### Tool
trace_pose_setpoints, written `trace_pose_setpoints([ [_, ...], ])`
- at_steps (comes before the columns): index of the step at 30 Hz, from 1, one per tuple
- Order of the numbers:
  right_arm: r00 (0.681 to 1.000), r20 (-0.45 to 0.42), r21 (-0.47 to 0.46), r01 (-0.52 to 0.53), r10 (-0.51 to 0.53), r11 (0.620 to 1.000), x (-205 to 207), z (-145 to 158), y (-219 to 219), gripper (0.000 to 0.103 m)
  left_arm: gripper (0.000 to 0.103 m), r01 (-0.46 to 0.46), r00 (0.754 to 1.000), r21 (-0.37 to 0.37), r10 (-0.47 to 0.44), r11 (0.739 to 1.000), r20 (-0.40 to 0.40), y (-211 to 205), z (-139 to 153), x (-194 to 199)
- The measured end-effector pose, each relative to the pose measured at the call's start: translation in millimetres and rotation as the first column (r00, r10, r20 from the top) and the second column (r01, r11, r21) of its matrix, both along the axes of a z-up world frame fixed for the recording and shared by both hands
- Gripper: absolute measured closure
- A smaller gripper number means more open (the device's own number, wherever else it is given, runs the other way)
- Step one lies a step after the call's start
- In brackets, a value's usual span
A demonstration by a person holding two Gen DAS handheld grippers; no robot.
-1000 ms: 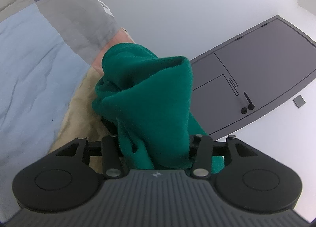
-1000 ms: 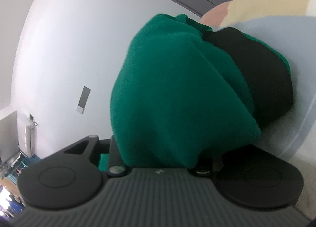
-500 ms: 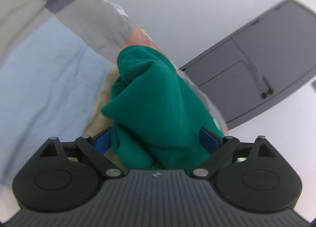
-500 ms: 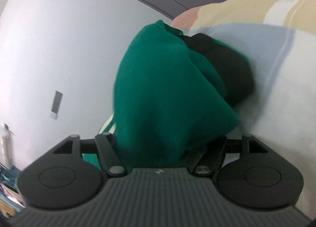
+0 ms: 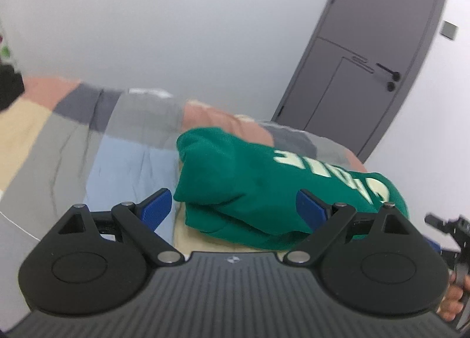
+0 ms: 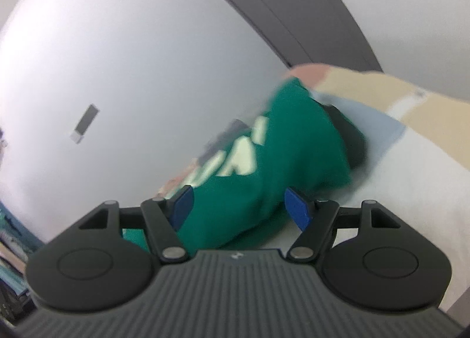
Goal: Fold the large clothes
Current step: 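Lower the hoodie bundle onto the quilt and open both grippers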
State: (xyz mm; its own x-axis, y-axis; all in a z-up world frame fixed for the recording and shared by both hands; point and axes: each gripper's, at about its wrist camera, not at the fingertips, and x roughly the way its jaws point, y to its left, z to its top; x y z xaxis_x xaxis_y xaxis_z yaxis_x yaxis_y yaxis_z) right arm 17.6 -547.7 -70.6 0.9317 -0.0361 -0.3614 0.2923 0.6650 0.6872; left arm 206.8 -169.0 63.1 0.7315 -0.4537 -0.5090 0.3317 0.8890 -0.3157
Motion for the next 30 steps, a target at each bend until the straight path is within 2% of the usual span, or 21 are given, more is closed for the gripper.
trace_pose_setpoints([
  [3, 0.999, 0.030, -0.053, -0.028, 0.030, 0.998, -22, 28, 11, 0.031, 0.009, 0.020, 0.999, 0.013, -0.020, 1.000, 0.044, 5, 19, -25],
  [9, 0.993, 0.056, -0.189, -0.091, 0.103, 0.978, -40, 78, 63, 0.031, 0.009, 0.055, 0.990, 0.065, -0.063, 0.996, 0.126, 12, 52, -71],
  [13, 0.989, 0.043, -0.251, -0.124, 0.138, 0.960, -54, 95, 95, 0.031, 0.009, 0.056, 0.979, 0.111, -0.076, 0.992, 0.187, 14, 70, -104],
  [17, 0.987, 0.036, -0.351, -0.132, 0.154, 0.927, -72, 109, 130, 0.031, 0.009, 0.066, 0.966, 0.132, -0.096, 0.989, 0.240, 15, 75, -128],
  [21, 0.985, 0.040, -0.401, -0.141, 0.171, 0.905, -90, 113, 159, 0.031, 0.009, 0.050, 0.959, 0.141, -0.087, 0.989, 0.270, 21, 67, -144],
  [24, 0.983, 0.021, -0.432, -0.157, 0.184, 0.888, -96, 109, 175, 0.031, 0.009, 0.023, 0.962, 0.136, -0.059, 0.990, 0.268, 28, 50, -141],
  [27, 0.983, 0.009, -0.437, -0.161, 0.183, 0.885, -95, 102, 185, 0.031, 0.009, 0.005, 0.972, 0.123, -0.034, 0.992, 0.234, 37, 18, -125],
  [30, 0.984, -0.011, -0.429, -0.166, 0.179, 0.888, -95, 95, 192, 0.031, 0.009, -0.046, 0.985, 0.161, 0.018, 0.986, 0.171, 41, -23, -103],
])
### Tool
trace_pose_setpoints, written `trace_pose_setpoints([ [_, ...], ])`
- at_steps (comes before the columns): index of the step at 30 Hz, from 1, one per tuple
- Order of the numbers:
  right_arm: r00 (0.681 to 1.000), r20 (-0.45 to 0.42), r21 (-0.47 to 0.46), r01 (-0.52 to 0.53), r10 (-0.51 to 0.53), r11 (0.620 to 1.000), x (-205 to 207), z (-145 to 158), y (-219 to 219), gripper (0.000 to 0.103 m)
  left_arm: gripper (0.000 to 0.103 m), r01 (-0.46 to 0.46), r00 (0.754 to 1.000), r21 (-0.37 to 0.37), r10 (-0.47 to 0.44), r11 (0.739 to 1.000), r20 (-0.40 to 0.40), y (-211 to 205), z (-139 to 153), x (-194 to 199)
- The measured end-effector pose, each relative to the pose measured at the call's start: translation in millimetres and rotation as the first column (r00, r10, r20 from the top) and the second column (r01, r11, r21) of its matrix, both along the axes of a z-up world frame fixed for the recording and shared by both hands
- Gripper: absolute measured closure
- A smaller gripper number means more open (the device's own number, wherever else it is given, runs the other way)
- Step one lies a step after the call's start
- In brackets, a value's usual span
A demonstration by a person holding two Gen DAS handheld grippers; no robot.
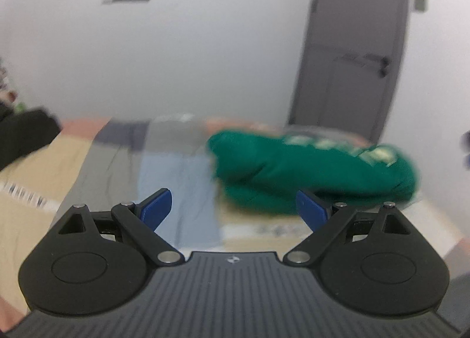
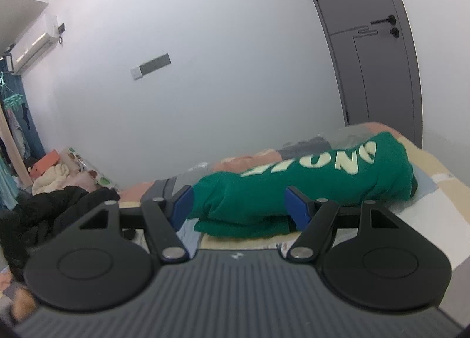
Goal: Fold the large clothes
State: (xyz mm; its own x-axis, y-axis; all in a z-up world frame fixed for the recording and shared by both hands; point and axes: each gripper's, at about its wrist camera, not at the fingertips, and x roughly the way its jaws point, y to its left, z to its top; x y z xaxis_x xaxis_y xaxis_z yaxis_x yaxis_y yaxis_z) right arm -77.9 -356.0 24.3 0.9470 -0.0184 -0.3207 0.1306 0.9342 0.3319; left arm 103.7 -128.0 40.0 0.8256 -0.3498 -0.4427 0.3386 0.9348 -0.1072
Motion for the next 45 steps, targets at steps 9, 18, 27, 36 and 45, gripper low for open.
trace_pose_setpoints([
  [9, 0.998, -0.039, -0.066, -0.042, 0.039, 0.997, 4, -14, 34, 0.031, 0.009, -0.176, 0.981, 0.068, 0.181, 0.982, -0.074, 24, -91, 45],
  [18, 0.989, -0.059, -0.080, -0.137, 0.132, 0.987, 6, -20, 85, 0.032, 0.000, -0.246, 0.958, 0.136, 0.262, 0.960, -0.117, 29, -147, 61],
  [27, 0.977, -0.103, -0.109, -0.196, 0.185, 0.974, 7, -24, 127, 0.031, 0.000, -0.248, 0.960, 0.156, 0.265, 0.956, -0.096, 28, -153, 53],
  [36, 0.968, -0.117, -0.154, -0.240, 0.224, 0.958, 7, -25, 151, 0.030, 0.000, -0.245, 0.959, 0.195, 0.267, 0.950, -0.098, 23, -152, 56],
  [45, 0.939, -0.153, -0.145, -0.329, 0.307, 0.933, 21, -39, 181, 0.018, 0.000, -0.245, 0.959, 0.194, 0.268, 0.950, -0.098, 23, -151, 56],
])
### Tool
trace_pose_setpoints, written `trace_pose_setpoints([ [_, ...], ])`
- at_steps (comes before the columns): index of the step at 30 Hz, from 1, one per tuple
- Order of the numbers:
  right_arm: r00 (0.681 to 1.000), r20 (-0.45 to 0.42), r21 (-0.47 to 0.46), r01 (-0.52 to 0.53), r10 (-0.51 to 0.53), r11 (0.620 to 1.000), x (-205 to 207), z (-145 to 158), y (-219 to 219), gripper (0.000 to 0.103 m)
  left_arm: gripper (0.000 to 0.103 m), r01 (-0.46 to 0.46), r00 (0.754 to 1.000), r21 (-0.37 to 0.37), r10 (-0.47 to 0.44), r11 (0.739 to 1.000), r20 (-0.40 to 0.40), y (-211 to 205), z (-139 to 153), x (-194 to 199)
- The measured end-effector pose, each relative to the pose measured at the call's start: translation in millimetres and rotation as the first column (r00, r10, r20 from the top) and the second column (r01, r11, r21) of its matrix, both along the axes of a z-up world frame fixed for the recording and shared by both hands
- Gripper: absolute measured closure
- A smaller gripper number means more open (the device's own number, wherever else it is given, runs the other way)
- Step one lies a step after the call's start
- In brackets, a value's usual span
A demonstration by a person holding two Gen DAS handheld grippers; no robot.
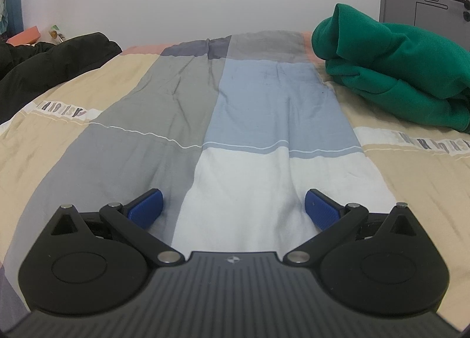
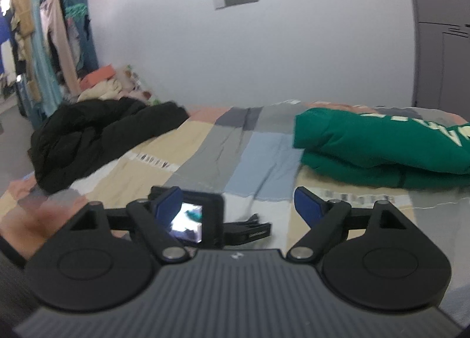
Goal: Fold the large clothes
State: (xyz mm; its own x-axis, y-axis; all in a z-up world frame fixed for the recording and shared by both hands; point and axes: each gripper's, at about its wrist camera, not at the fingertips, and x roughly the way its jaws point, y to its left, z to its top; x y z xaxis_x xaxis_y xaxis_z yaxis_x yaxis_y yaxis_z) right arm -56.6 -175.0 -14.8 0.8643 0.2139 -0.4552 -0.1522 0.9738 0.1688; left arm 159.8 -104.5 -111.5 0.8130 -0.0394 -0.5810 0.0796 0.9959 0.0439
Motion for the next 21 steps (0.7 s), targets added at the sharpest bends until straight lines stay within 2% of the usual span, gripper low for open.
trace_pose_setpoints([
  [6, 0.999, -0.029, -0.020, 0.015, -0.015, 1.000, 4, -15, 31, 0.014, 0.000, 0.001, 1.000, -0.001, -0.001, 1.000, 0.001, 1, 0, 0],
  [7, 0.999, -0.031, -0.024, 0.028, -0.029, 0.999, 4, -17, 35, 0.000, 0.000, 0.001, 1.000, 0.000, -0.001, 1.000, 0.001, 1, 0, 0],
  [12, 0.997, -0.020, -0.040, 0.073, -0.074, 0.996, 5, -22, 49, 0.000, 0.000, 0.002, 1.000, -0.001, -0.002, 1.000, 0.001, 1, 0, 0],
  [21, 0.994, -0.049, -0.165, 0.086, -0.095, 0.983, 8, -37, 84, 0.000, 0.000, 0.002, 1.000, -0.002, -0.002, 1.000, 0.002, 1, 0, 0],
])
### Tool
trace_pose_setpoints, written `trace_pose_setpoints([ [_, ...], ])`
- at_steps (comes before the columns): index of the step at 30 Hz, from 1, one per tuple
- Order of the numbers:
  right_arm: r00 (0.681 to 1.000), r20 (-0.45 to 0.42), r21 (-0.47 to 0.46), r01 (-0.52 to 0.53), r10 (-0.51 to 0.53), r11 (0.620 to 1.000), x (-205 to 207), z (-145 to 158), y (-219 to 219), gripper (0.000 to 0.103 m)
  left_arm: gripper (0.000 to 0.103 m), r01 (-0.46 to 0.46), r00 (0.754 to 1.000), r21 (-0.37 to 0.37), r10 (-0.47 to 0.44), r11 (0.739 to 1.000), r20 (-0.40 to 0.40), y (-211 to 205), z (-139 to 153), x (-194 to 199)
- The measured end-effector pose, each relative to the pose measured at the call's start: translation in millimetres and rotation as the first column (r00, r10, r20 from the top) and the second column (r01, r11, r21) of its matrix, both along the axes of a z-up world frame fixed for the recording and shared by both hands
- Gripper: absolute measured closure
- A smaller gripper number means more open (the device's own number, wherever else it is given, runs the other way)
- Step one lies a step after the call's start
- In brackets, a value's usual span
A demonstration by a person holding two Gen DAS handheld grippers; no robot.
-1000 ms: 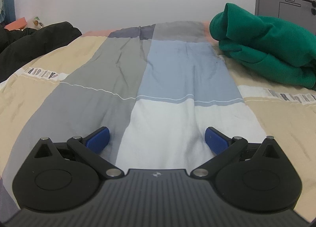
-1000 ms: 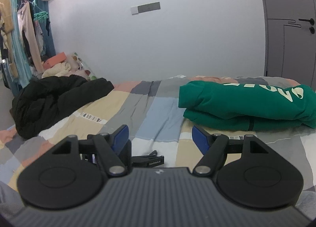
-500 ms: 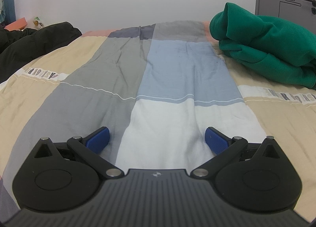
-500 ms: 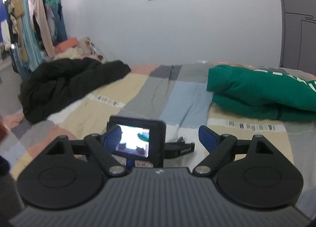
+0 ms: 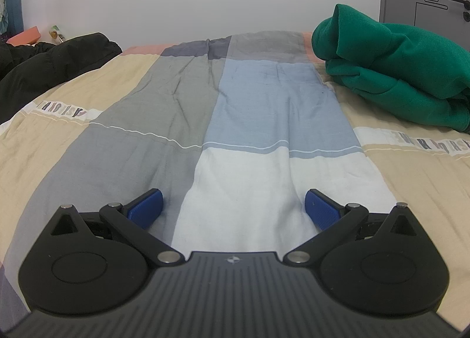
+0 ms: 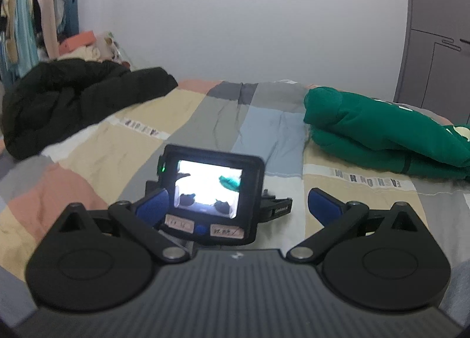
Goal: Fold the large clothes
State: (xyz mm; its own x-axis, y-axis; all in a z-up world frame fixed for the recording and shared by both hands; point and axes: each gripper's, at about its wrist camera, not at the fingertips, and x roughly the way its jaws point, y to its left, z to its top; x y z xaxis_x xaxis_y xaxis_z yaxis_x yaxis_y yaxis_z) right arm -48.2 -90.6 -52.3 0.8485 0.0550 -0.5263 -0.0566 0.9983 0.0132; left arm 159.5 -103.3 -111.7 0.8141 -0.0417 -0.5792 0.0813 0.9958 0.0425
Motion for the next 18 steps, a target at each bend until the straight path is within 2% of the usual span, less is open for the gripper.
trace_pose_setpoints([
  [7, 1.000, -0.011, -0.043, -0.013, 0.013, 0.999, 1, -1, 16, 0.000, 0.000, 0.000, 1.000, -0.001, 0.000, 1.000, 0.001, 0, 0, 0],
  [18, 0.999, -0.037, -0.048, 0.006, -0.008, 0.999, 7, 1, 20, 0.000, 0.000, 0.000, 1.000, -0.002, 0.000, 1.000, 0.001, 1, 0, 0],
])
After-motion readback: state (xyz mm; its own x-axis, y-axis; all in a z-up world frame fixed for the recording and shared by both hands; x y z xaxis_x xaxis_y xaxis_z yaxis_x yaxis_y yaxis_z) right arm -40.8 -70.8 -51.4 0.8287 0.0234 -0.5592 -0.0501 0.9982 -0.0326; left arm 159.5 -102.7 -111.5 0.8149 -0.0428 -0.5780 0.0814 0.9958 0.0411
